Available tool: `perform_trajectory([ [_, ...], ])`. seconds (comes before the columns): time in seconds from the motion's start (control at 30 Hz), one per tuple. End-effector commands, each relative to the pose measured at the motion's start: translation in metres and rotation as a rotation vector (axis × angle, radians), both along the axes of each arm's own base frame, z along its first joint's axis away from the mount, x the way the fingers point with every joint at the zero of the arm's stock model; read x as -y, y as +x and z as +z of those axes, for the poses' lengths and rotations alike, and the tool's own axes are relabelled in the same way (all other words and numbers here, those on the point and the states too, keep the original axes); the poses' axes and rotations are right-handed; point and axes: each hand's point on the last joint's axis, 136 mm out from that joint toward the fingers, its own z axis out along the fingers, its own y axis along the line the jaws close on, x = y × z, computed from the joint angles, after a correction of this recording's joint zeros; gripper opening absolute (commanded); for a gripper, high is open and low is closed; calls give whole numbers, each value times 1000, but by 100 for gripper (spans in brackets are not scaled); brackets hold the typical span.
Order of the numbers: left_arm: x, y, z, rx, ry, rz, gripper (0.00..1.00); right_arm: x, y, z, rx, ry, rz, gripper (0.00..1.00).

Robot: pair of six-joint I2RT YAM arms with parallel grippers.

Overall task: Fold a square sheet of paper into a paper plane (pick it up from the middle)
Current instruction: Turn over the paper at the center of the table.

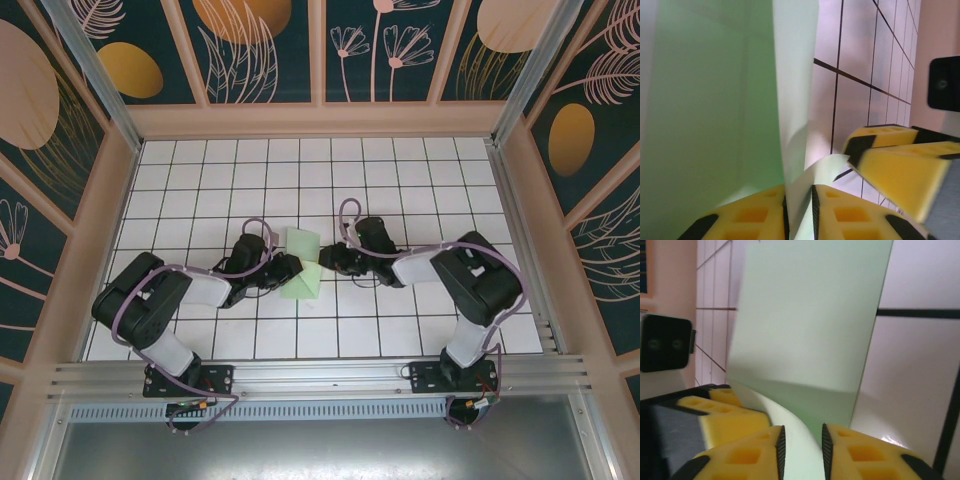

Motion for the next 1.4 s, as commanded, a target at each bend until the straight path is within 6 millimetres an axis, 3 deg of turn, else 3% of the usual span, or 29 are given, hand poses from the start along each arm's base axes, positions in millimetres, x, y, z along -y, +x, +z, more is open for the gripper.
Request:
perform_trajectory([
  [0.0, 5, 8, 9, 90, -12, -35, 18, 17, 16, 30, 64, 18, -85, 42],
  [0.3, -7, 23, 34, 195, 153, -38, 2, 58, 37, 72, 215, -117, -211, 77],
  [0.47, -48, 28, 59, 166, 466, 4, 2, 75, 44, 87, 284, -178, -282, 97],
  [0.73, -125, 44, 108, 124, 978, 141, 2, 108, 57, 86, 281, -249, -376, 99],
  [0.83, -148, 51, 112, 99, 1156, 202, 2, 117, 58, 79, 265, -262, -400, 99],
  [0.93, -161, 53, 98, 48, 1336, 211, 2, 128, 61, 73, 250, -291, -435, 99],
  [1.03, -161, 61, 77, 12, 1507, 192, 1, 138, 63, 66, 219, -307, -462, 99],
  [1.17, -139, 70, 40, -5, 1600, 120, 1, 145, 66, 57, 191, -323, -472, 99],
  [1.37, -89, 74, -9, -11, 1524, 6, 3, 150, 71, 47, 151, -325, -476, 99],
])
